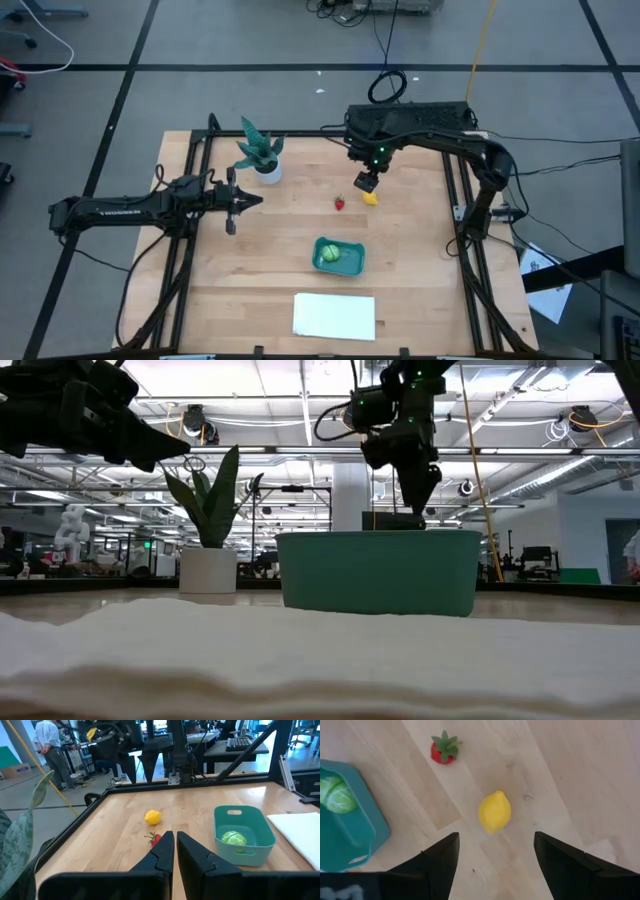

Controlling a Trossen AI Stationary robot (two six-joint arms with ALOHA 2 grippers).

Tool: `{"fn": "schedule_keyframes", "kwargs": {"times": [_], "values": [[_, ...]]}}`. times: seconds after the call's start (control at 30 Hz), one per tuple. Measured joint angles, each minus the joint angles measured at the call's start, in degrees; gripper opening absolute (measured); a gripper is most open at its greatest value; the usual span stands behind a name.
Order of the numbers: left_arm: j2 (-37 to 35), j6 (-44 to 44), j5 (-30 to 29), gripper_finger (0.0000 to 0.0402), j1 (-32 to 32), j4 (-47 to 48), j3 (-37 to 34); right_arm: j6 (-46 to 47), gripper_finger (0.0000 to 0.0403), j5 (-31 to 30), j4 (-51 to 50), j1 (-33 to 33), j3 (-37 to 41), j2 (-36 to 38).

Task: Pick and placing Produce into tupperware
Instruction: Put the lemon into the bin

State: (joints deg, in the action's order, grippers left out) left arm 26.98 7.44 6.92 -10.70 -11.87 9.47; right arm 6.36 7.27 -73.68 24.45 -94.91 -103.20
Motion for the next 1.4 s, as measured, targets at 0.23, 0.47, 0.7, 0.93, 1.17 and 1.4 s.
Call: {"fn": "schedule_keyframes", "kwargs": {"times": [0.23, 0.47, 0.7, 0.93, 1.17, 1.4], "values": [[0.0, 0.0, 0.0, 0.0026, 0.0, 0.2, 0.0, -1.6, 0.025, 0.0, 1.2, 0.3, 2.0, -1.4], [0.0, -0.1, 0.0, 0.0026, 0.0, 0.2, 0.0, -2.2, 0.025, -0.1, 7.2, 0.3, 8.5, -1.4], [0.0, -0.2, 0.0, 0.0026, 0.0, 0.2, 0.0, -0.2, 0.025, 0.0, 13.6, 1.4, 14.2, -1.4], [0.0, -0.2, 0.0, 0.0026, 0.0, 0.2, 0.0, 0.9, 0.025, 0.0, 15.9, 2.8, 17.1, -1.4], [0.0, -0.2, 0.0, 0.0026, 0.0, 0.2, 0.0, 0.9, 0.025, 0.3, 17.0, 3.1, 18.6, -1.4], [0.0, -0.2, 0.0, 0.0026, 0.0, 0.2, 0.0, 0.9, 0.025, 3.9, 19.0, 2.9, 20.0, -1.4]]}}
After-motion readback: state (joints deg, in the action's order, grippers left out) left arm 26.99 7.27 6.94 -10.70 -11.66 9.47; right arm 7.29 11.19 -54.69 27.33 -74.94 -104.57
